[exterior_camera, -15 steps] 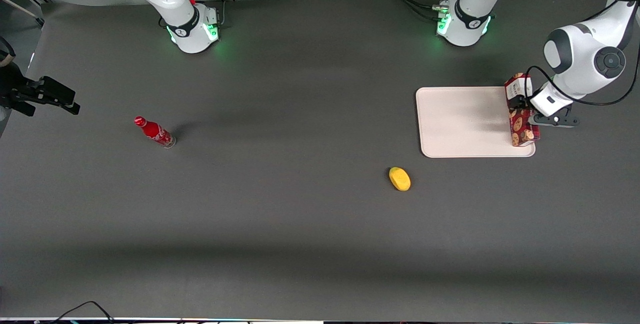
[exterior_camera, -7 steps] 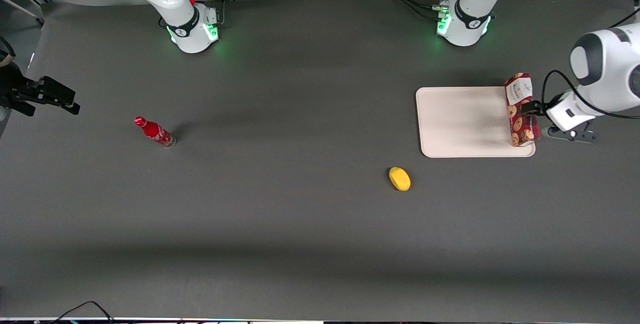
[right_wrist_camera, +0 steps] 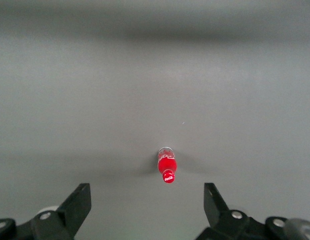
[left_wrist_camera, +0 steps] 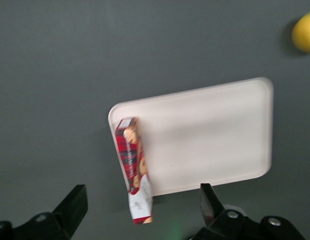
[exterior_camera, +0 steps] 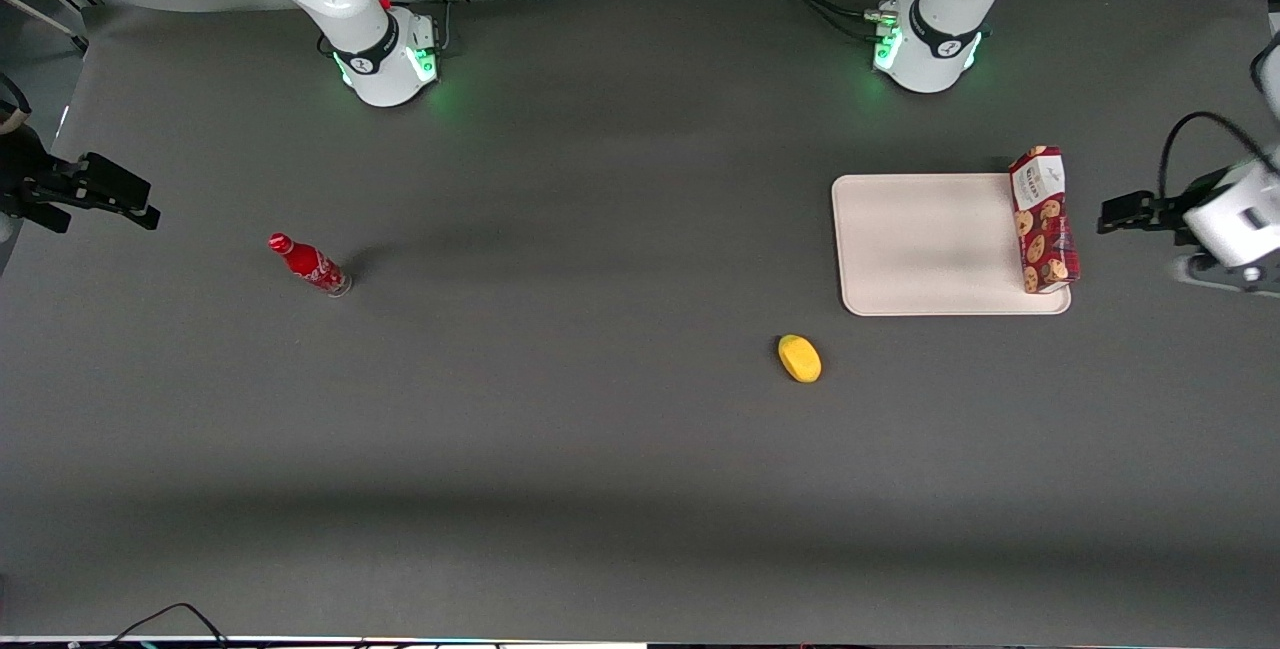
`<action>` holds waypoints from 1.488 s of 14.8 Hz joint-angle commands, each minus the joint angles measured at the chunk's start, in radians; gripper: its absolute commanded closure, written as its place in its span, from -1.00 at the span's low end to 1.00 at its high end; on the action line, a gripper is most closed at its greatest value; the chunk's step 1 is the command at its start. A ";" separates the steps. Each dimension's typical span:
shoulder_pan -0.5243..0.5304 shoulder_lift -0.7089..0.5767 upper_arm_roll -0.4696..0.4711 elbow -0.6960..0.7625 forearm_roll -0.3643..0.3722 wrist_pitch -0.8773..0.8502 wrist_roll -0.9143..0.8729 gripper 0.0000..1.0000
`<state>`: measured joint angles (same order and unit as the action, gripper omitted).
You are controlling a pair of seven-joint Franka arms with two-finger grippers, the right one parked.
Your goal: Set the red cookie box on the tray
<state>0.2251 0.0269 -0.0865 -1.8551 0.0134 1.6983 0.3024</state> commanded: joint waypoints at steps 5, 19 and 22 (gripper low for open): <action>-0.260 0.010 0.085 0.171 -0.036 -0.088 -0.210 -1.00; -0.308 0.039 0.106 0.249 -0.033 -0.092 -0.167 -1.00; -0.308 0.039 0.106 0.251 -0.035 -0.100 -0.173 -1.00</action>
